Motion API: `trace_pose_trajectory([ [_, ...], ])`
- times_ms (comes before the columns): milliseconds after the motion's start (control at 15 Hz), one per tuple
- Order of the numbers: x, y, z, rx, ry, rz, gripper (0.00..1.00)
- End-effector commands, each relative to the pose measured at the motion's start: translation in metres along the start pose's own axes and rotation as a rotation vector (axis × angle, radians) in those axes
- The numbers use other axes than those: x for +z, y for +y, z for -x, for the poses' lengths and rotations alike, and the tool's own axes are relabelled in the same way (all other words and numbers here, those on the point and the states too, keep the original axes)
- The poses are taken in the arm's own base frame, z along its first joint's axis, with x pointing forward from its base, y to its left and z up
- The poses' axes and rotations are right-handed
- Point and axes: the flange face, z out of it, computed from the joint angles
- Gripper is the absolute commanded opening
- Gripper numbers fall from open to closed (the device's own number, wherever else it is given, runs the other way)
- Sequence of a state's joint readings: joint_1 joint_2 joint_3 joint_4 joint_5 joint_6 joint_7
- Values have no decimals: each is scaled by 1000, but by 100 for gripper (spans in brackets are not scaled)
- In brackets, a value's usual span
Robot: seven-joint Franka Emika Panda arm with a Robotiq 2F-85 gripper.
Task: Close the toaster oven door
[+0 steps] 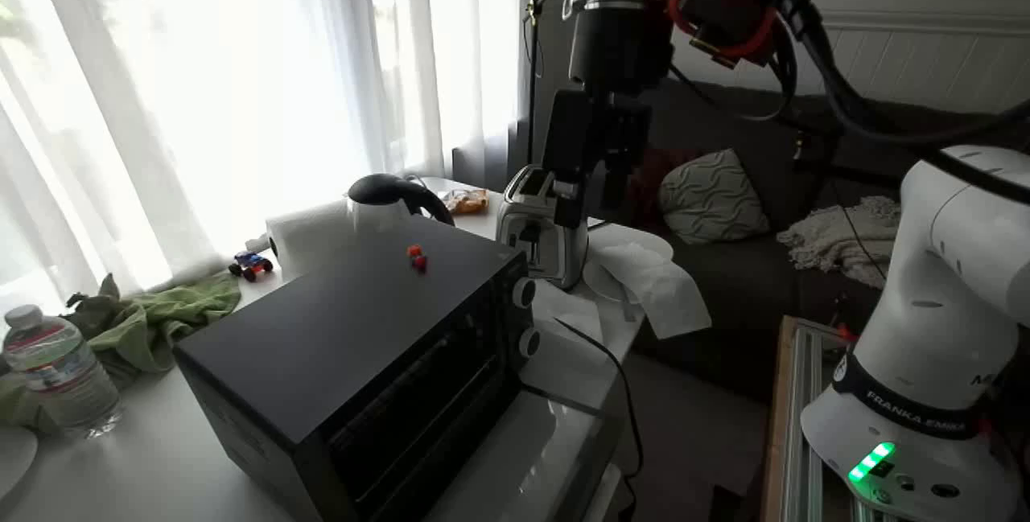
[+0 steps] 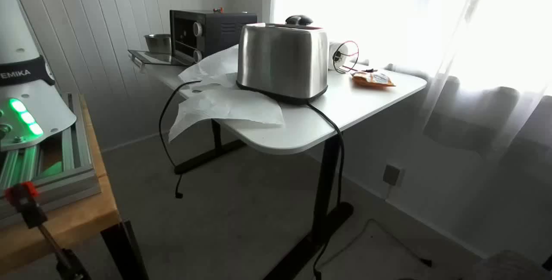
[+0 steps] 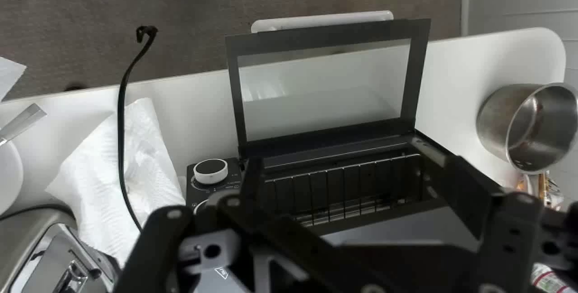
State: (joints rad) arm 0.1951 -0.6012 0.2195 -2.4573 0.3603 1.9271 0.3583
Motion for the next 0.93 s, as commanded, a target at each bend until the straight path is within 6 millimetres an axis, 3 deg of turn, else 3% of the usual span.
trace_pose_trajectory([
  [0, -1, 0, 0, 0, -1, 0, 100],
  [400, -1, 0, 0, 0, -1, 0, 100],
  [867, 31, 76, -39, 69, -156, -208, 100],
])
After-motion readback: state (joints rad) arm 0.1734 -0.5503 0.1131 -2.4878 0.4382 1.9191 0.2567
